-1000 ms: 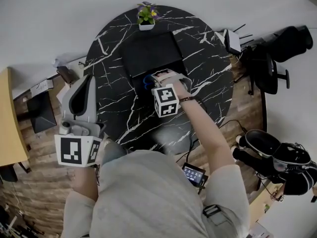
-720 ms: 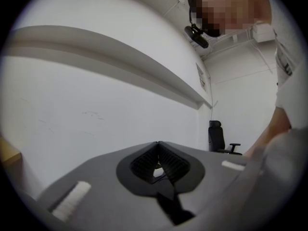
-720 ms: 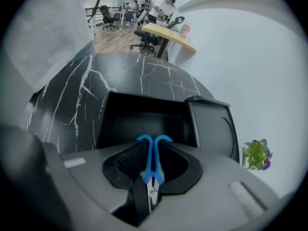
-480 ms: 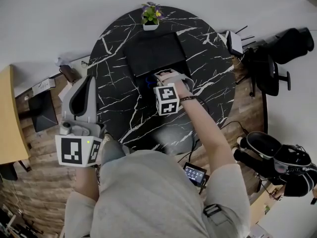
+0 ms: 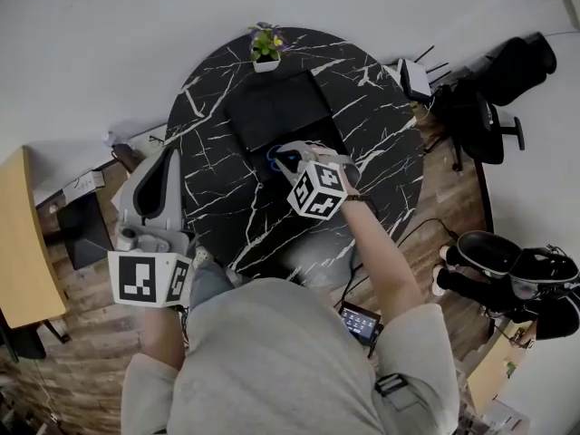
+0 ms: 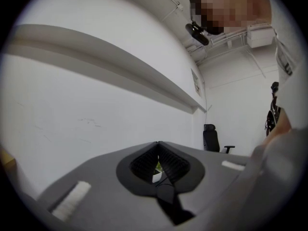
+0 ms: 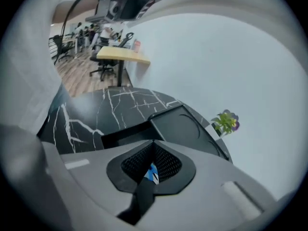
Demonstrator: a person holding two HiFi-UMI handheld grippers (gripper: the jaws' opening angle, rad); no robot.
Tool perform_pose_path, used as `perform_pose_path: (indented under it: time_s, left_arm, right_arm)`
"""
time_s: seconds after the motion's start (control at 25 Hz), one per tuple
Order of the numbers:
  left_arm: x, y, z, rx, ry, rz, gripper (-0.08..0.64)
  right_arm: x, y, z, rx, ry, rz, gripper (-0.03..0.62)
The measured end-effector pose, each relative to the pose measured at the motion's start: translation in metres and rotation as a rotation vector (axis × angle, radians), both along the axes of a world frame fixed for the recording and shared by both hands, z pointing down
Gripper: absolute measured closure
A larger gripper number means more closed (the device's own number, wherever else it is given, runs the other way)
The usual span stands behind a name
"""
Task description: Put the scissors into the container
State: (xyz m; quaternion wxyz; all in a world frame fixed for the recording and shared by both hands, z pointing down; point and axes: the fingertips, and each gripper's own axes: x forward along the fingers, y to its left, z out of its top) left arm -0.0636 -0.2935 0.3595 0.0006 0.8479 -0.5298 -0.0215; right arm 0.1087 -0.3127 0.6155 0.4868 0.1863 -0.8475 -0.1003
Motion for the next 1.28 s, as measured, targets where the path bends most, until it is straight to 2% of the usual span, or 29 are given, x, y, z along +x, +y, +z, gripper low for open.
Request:
perform_pose_path:
  time_s: [0.24, 0.4, 0.52, 0.68, 0.88, 1.28]
  left_arm:
    - [0.008, -0.003, -0.019, 0.041, -0.003, 0.099, 0.502]
    - [0.017, -0.002, -0.030, 0.068, 0.000, 0.174, 0.502]
    - [0.025, 0.003, -0.036, 0.086, 0.003, 0.232, 0.502]
    - [0.034, 0.011, -0.045, 0.104, 0.009, 0.298, 0.502]
    - [0.040, 0.020, -0.051, 0.121, 0.021, 0.360, 0.502]
    - [0.048, 0.032, -0.061, 0.144, 0.046, 0.464, 0.502]
  right_arm:
    - [0.013, 0.005, -0.049, 0.038, -0.268, 0.364, 0.589]
    - [0.023, 0.014, -0.092, 0.112, -0.482, 0.577, 0.588]
    - [0.031, 0.027, -0.123, 0.191, -0.603, 0.699, 0.588]
    - [0.042, 0.046, -0.163, 0.309, -0.689, 0.799, 0.588]
    - [0.047, 0.072, -0.206, 0.424, -0.760, 0.873, 0.588]
    - [0.051, 0.118, -0.267, 0.620, -0.785, 0.973, 0.588]
